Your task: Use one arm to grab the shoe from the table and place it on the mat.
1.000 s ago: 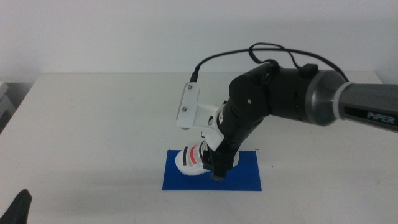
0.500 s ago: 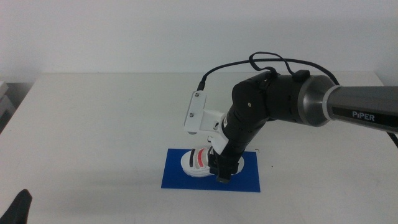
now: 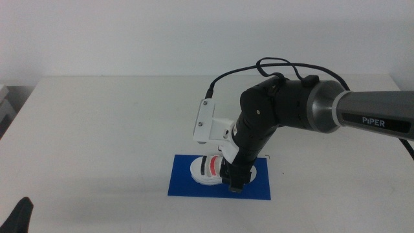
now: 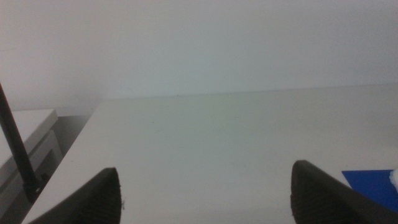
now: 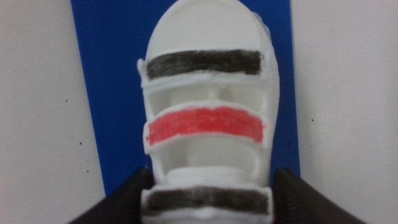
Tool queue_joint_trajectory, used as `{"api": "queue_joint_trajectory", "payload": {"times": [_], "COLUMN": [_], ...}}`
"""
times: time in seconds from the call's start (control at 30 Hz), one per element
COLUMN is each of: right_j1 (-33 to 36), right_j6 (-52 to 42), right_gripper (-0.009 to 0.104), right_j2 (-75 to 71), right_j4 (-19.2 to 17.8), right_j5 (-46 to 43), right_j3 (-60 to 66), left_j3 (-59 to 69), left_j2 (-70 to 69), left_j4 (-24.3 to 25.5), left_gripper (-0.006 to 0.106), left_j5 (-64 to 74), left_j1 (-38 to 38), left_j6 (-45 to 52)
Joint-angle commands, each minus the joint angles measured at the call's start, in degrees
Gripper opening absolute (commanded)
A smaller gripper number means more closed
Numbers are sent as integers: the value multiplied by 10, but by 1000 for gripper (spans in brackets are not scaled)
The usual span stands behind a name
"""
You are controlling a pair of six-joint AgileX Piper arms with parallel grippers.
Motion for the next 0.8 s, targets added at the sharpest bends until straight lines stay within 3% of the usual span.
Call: {"api": "queue_joint_trajectory", "payload": {"times": [0.0, 0.1, 0.27, 0.53, 0.77], "right_j1": [-6, -6, -7, -62, -127], "right_j6": [-7, -7, 2, 119, 274], "right_gripper": [57, 76, 91, 87, 82], "right_j2": [-30, -34, -70, -274, -471], "right_j4": [-7, -10, 2, 26, 23], "right_j5": [-12, -18, -32, -174, -191], "right_j3": [-12, -12, -3, 152, 272], "left_j3": [4, 4, 4, 4, 4], "left_j2": [-8, -8, -8, -8, -8], "left_j4": [-5, -5, -5, -5, -5], "left_gripper": [94, 94, 94, 94, 94], "left_j5": [-46, -46, -46, -46, -46], "left_j1": [-2, -2, -2, -2, -2], "left_j6": [-3, -3, -3, -3, -3]}}
